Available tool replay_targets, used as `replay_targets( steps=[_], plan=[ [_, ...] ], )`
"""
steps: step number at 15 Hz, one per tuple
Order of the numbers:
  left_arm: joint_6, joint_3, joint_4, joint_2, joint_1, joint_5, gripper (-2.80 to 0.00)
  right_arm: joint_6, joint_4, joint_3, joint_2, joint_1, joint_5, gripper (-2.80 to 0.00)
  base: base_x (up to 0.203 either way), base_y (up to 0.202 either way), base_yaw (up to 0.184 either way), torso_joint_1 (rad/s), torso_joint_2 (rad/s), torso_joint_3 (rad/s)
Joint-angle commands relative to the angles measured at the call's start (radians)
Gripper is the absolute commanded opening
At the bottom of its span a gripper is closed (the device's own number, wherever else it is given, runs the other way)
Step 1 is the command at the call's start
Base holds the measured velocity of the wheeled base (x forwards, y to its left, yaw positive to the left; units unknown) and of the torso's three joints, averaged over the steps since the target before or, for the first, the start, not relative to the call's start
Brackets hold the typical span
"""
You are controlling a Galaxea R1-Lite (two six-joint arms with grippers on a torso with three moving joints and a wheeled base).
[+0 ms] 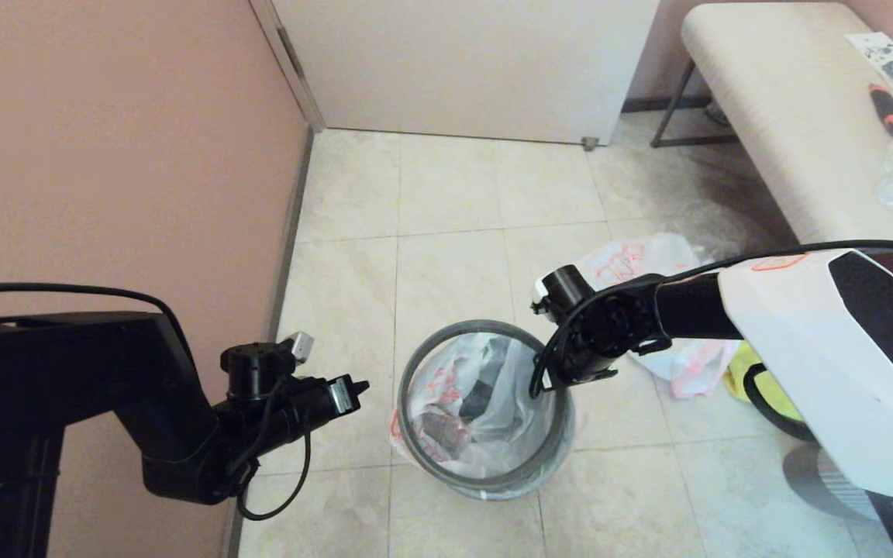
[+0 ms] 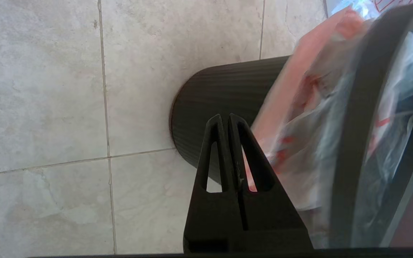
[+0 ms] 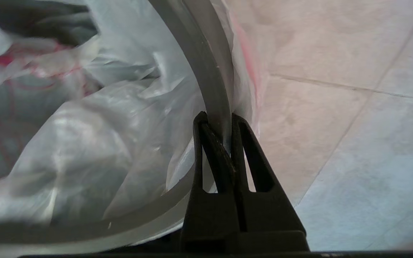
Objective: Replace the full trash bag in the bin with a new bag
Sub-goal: Place the trash can ring on the trash can
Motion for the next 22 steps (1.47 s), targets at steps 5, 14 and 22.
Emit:
replay_targets(
  steps=[5,14,22],
  plan=[
    [-0.003,0.0,-0.007,0.002,0.0,-0.002,-2.8,0.046,0.007,0.072,-0.061,0.049,-0.035,-2.8,0.0,0.0,0.0,0.0,0.0,0.0],
    [-0.001,0.0,-0.007,0.002,0.0,-0.002,-2.8,0.064,-0.002,0.073,-0.036,0.061,-0.047,-2.8,0.0,0.0,0.0,0.0,0.0,0.0],
    [-0.003,0.0,-0.007,0.002,-0.001,-0.002,-2.8,0.057,-0.05,0.023,0.029,0.06,-0.083,-2.8,0.0,0.0,0.0,0.0,0.0,0.0]
  ],
)
